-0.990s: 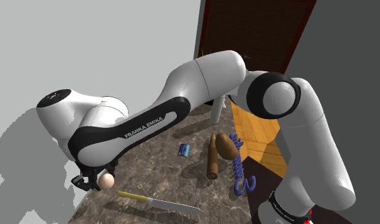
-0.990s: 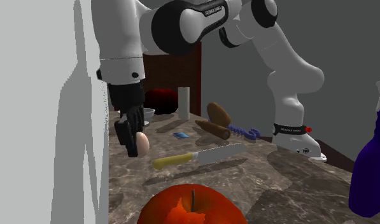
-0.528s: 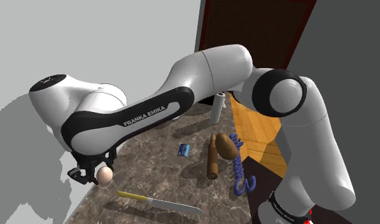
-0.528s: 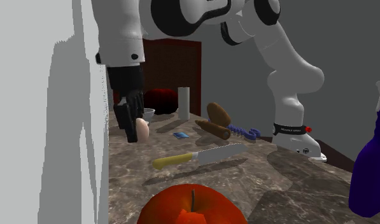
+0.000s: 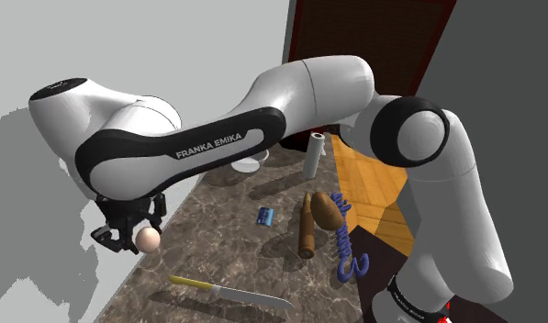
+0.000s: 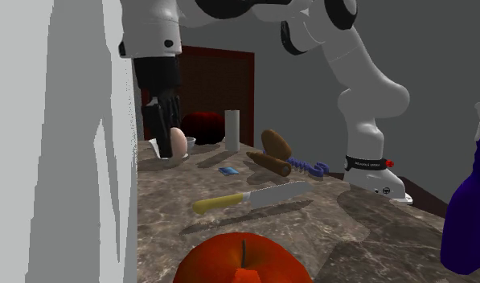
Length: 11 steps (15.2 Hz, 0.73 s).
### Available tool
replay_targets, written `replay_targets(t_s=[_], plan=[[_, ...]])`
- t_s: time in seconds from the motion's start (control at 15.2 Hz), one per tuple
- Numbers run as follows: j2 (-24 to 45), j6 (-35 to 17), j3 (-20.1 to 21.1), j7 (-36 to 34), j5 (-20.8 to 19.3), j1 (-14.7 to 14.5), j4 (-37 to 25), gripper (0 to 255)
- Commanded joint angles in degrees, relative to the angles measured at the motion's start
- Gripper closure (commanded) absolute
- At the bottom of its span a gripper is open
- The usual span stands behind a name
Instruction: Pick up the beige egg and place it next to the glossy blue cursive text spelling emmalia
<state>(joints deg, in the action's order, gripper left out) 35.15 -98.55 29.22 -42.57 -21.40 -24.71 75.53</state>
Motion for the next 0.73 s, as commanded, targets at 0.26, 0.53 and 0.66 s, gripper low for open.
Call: replay_targets(t_s=[0.26,0.53,0.66], plan=[[-10.5,-5.8,0.9,4.0,3.3,7.9,15.2,255],[-17.9,-9.9,0.8,8.5,6.0,13.2,25.2,255],[-21.3,-11.6,0.4,11.1,7.5,15.6,29.5,255]])
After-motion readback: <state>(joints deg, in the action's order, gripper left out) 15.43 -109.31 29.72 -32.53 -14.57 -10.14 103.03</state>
